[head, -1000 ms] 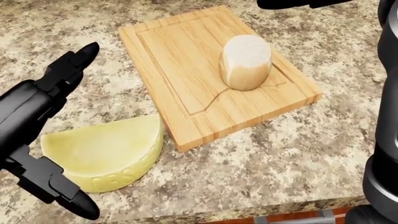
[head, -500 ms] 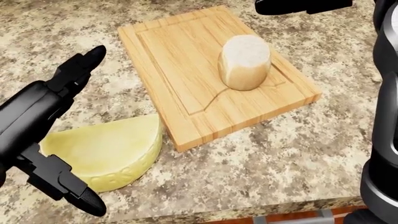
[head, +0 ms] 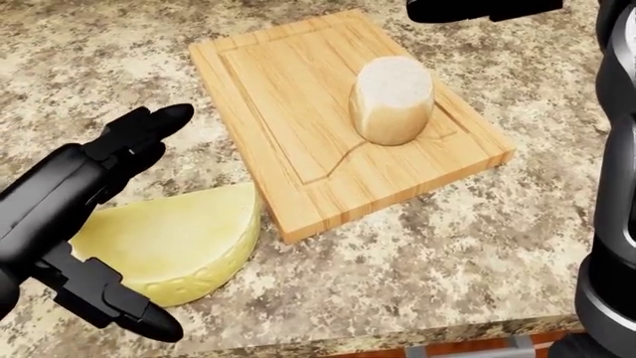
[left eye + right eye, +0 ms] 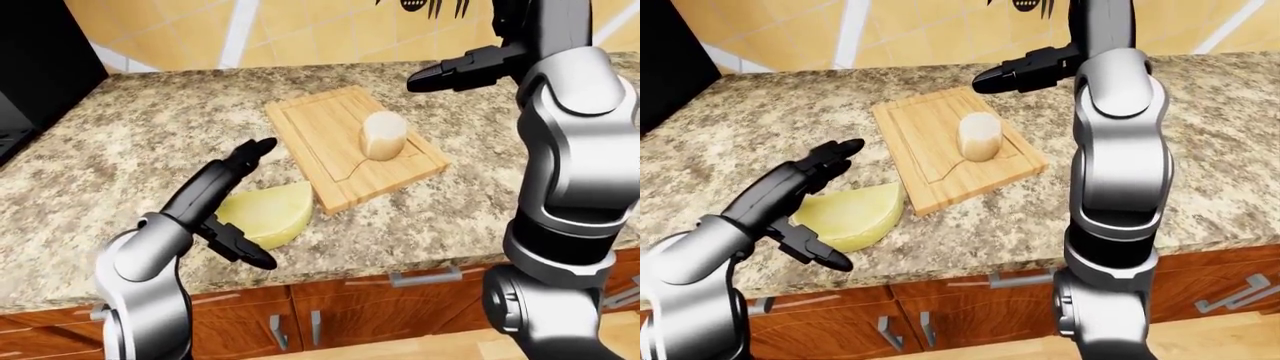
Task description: Place the bread and cheese on the cutting board.
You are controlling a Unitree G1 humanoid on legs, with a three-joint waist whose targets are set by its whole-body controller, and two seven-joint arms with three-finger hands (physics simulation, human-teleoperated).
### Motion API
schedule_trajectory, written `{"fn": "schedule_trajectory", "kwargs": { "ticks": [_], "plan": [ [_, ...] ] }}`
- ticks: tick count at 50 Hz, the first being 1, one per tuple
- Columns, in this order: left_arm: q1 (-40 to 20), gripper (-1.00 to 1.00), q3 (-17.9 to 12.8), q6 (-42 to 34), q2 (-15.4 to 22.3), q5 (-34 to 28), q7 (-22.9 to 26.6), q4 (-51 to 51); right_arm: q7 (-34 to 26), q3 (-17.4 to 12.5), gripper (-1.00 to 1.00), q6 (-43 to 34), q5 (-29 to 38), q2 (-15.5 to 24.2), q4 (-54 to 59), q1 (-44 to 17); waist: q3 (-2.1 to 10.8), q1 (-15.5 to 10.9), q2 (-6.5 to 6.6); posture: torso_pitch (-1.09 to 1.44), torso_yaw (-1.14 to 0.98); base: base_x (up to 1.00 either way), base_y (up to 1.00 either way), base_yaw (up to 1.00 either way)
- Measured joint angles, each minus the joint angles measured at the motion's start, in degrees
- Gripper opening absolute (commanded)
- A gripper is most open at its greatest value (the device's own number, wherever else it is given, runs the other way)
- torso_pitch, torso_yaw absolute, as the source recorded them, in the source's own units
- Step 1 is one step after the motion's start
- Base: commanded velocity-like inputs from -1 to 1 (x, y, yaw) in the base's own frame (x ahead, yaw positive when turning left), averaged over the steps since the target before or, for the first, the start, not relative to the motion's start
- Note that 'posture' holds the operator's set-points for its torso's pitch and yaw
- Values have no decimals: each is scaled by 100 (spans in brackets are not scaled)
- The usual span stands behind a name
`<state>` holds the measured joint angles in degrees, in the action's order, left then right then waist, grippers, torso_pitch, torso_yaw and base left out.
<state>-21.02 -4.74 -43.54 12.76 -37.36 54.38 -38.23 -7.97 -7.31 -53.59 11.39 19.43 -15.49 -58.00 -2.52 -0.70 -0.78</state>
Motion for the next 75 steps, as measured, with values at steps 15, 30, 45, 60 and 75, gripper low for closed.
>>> {"fn": "schedule_trajectory", "kwargs": {
  "ticks": [15,30,45,60,75],
  "plan": [
    [49,76,3,34,-7,-13,21,-40,29,-3,100,27,-9,-2,18,-3,3,2,2,0,0,0,0,0],
    [74,44,-11,119,-28,-31,-2,-23,24,0,100,44,-4,8,63,-28,14,6,4,0,0,0,0,0],
    [224,42,-40,290,-21,-43,64,-132,41,7,100,62,-7,-17,46,33,31,7,16,0,0,0,0,0],
    [303,3,-43,436,-46,-184,156,-192,32,8,100,41,-6,6,66,-41,27,2,14,0,0,0,0,0],
    [400,-86,-97,621,-101,-108,65,-164,47,18,100,76,-7,-32,67,13,34,4,13,0,0,0,0,0]
  ]
}}
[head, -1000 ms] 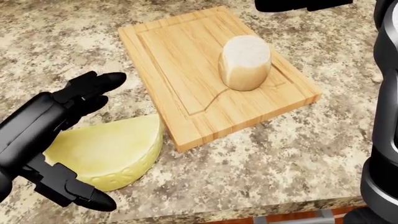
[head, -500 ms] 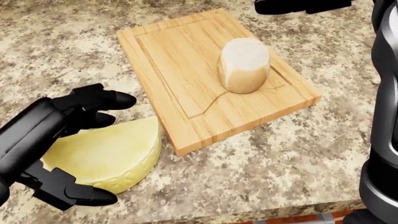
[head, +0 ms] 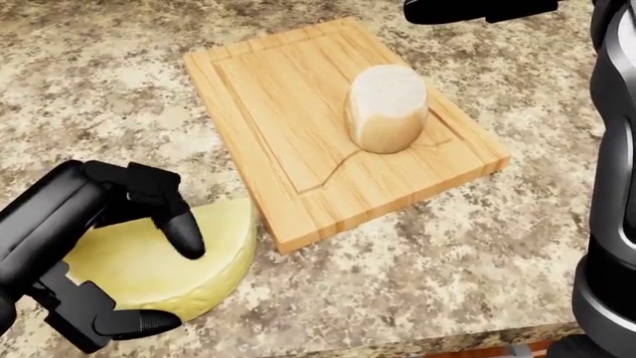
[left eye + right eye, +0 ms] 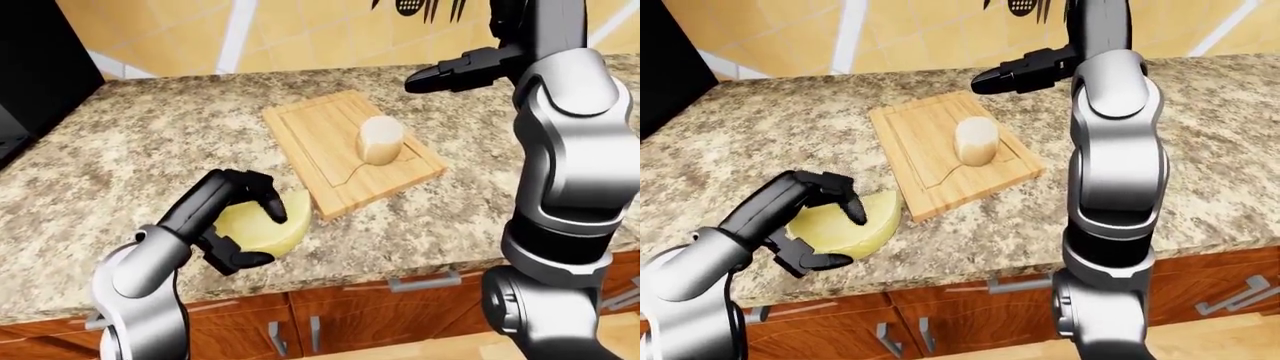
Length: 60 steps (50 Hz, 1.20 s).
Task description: Place the bread and cheese on the cutting board.
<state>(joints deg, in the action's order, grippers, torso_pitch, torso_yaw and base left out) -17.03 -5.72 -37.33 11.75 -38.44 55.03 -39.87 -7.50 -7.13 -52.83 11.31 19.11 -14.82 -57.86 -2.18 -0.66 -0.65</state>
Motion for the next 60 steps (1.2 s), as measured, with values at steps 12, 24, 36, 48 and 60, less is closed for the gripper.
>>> {"fn": "schedule_trajectory", "kwargs": {
  "ticks": [12,24,36,48,60],
  "plan": [
    [-102,-100,-87,-257,97,95,194,-40,-7,-7,100,-20,8,20,1,-38,-46,1,-9,0,0,0,0,0],
    [-374,-100,-140,-740,302,234,364,-424,-20,-8,100,-11,6,11,3,-24,-68,-4,-22,0,0,0,0,0],
    [-888,-100,-229,-1312,732,223,780,-775,2,-14,100,7,-4,6,-6,20,-81,3,-4,0,0,0,0,0],
    [-2103,-100,-288,-1786,1487,67,1478,-412,-4,13,100,22,-17,5,54,-24,-112,2,-1,0,0,0,0,0],
    [-4193,-100,25,-1680,1962,-174,1929,1138,3,5,100,52,6,-11,120,-59,-166,-28,-39,0,0,0,0,0]
  ]
}}
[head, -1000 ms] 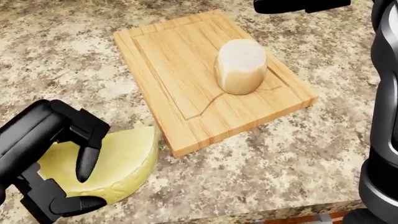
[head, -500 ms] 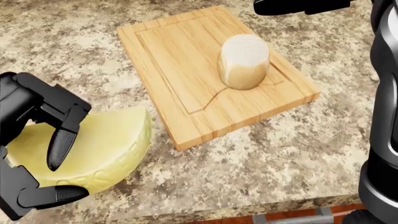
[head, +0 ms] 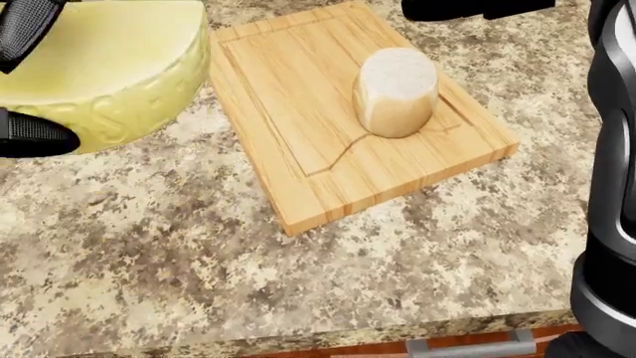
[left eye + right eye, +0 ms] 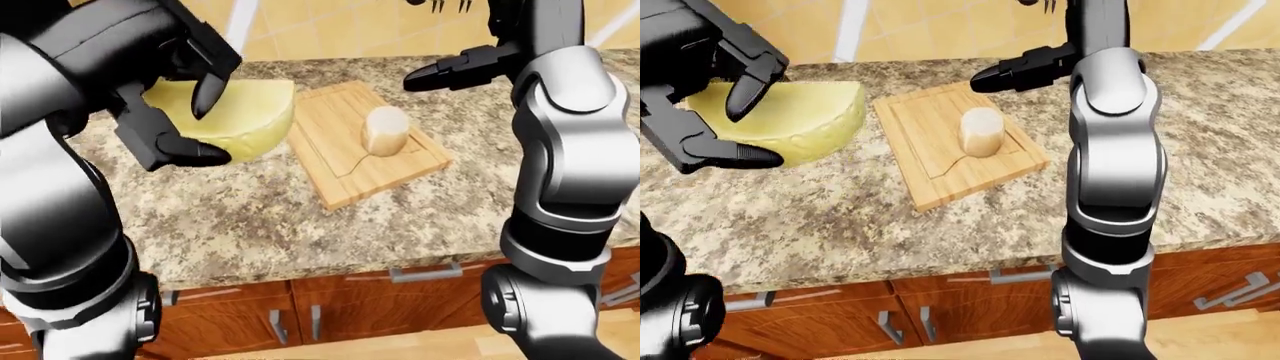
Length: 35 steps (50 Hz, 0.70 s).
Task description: Place the bread and cheese on the cutting board.
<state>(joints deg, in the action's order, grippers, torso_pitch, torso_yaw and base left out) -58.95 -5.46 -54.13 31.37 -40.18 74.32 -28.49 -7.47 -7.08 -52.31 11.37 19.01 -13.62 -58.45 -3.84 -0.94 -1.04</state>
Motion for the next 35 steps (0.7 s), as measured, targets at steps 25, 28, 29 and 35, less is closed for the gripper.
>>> {"fn": "schedule_trajectory", "kwargs": {
  "ticks": [25,28,29,35],
  "plan": [
    [-3757,-100,227,3107,-776,211,-3564,7263,35,18,100,147,-43,-71,75,112,-13,7,-94,0,0,0,0,0],
    [-3958,-100,241,3706,-887,272,-4222,8350,27,2,100,105,-47,-32,54,59,-5,13,-92,0,0,0,0,0],
    [-4021,-100,249,3847,-928,281,-4415,8660,27,-6,100,97,-44,-19,38,42,-5,15,-95,0,0,0,0,0],
    [-4223,-100,328,4278,-1216,286,-5228,9592,10,-13,100,46,-41,20,0,-12,-13,26,-118,0,0,0,0,0]
  ]
}}
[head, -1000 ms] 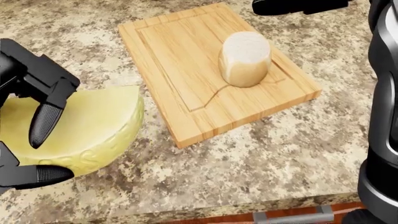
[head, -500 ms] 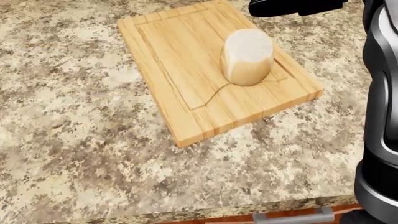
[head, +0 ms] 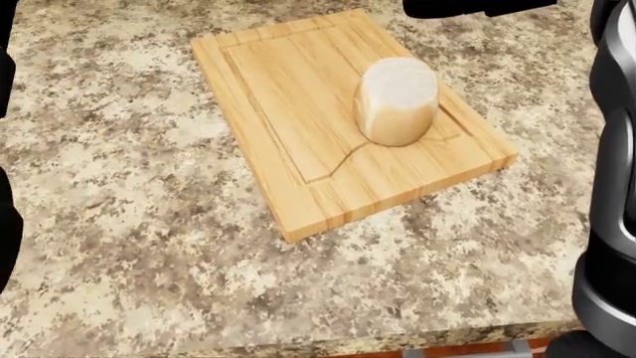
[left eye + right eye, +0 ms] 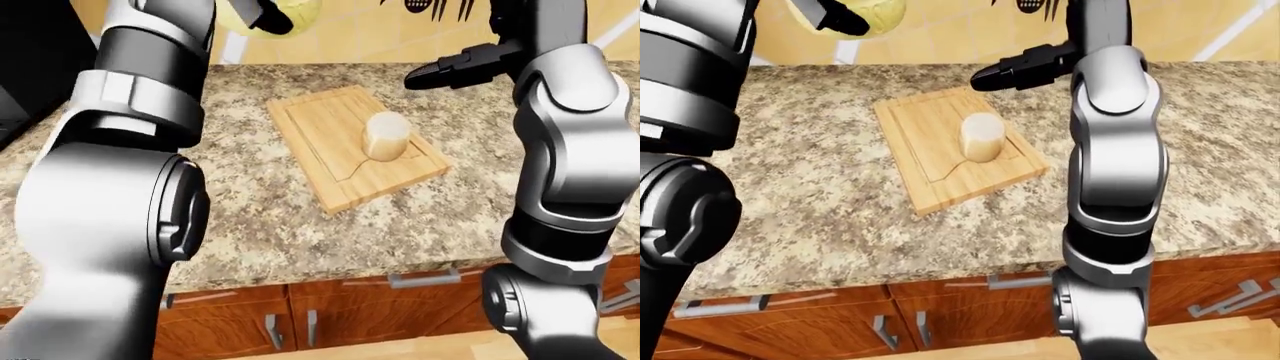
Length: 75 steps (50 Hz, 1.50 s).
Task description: Place the bread and cheese on the cutting board.
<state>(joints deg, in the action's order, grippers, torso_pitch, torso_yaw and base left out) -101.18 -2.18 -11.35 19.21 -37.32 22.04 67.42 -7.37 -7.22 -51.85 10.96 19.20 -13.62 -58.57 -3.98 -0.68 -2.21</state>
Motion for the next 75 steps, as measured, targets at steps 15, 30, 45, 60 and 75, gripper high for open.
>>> {"fn": "schedule_trajectory", "kwargs": {
  "ticks": [15,30,45,60,75],
  "plan": [
    [253,-100,34,56,-809,129,-1063,488,-20,-7,100,-34,-18,23,-42,-13,58,23,19,0,0,0,0,0],
    [709,-100,101,-198,-1207,302,-1510,599,0,-27,100,-27,-60,31,-77,71,73,29,6,0,0,0,0,0],
    [1082,-100,-24,-353,-1448,687,-2023,658,-1,-30,100,-52,-80,65,-78,34,105,27,3,0,0,0,0,0],
    [1077,-100,-6,-416,-1603,1120,-2554,642,7,-41,100,-21,-100,66,-62,64,119,23,5,0,0,0,0,0],
    [1393,-100,50,-501,-1765,1148,-2997,736,38,-54,100,2,-115,61,-101,121,121,35,4,0,0,0,0,0]
  ]
}}
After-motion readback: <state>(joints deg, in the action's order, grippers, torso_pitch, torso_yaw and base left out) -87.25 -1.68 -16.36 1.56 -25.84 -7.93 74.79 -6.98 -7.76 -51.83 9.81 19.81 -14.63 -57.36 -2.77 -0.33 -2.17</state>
